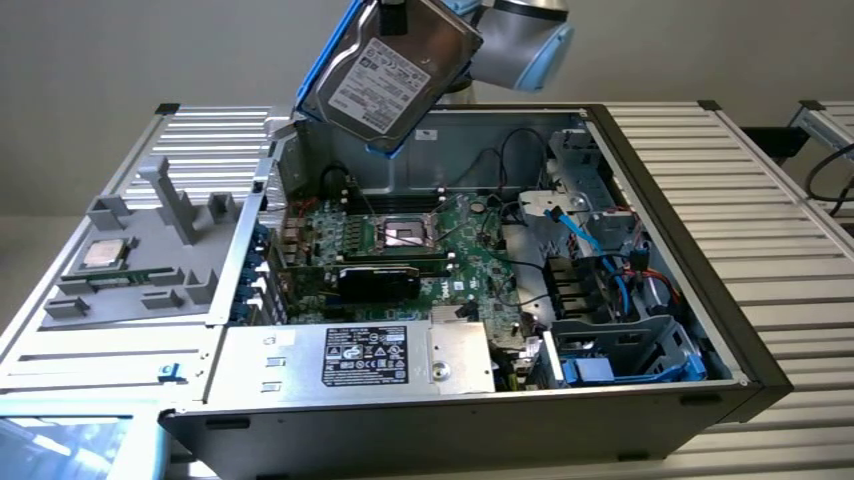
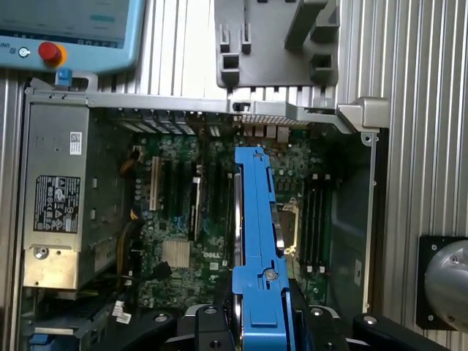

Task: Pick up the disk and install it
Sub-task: 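Pick up the disk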

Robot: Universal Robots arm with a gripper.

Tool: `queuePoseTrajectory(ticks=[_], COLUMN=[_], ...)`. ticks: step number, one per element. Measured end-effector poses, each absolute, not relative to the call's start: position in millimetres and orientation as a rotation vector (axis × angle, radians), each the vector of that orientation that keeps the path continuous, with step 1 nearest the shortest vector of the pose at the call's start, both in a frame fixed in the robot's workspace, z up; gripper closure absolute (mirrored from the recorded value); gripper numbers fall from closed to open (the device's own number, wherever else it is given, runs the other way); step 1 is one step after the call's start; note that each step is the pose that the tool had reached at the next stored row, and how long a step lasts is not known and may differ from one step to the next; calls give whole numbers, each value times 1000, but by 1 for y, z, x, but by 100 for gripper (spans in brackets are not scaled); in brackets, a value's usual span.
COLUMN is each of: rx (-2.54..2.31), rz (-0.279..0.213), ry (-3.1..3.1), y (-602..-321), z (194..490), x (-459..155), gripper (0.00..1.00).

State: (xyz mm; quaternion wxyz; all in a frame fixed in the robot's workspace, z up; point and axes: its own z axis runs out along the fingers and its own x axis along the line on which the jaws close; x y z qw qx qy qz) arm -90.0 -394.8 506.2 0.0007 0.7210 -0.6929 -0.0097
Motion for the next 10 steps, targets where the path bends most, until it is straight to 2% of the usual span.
queuePoseTrajectory(ticks=[10], rx=[2264], rz=[-31], ry=[-2176], y=[-411], z=[506], x=[-73], gripper=[61])
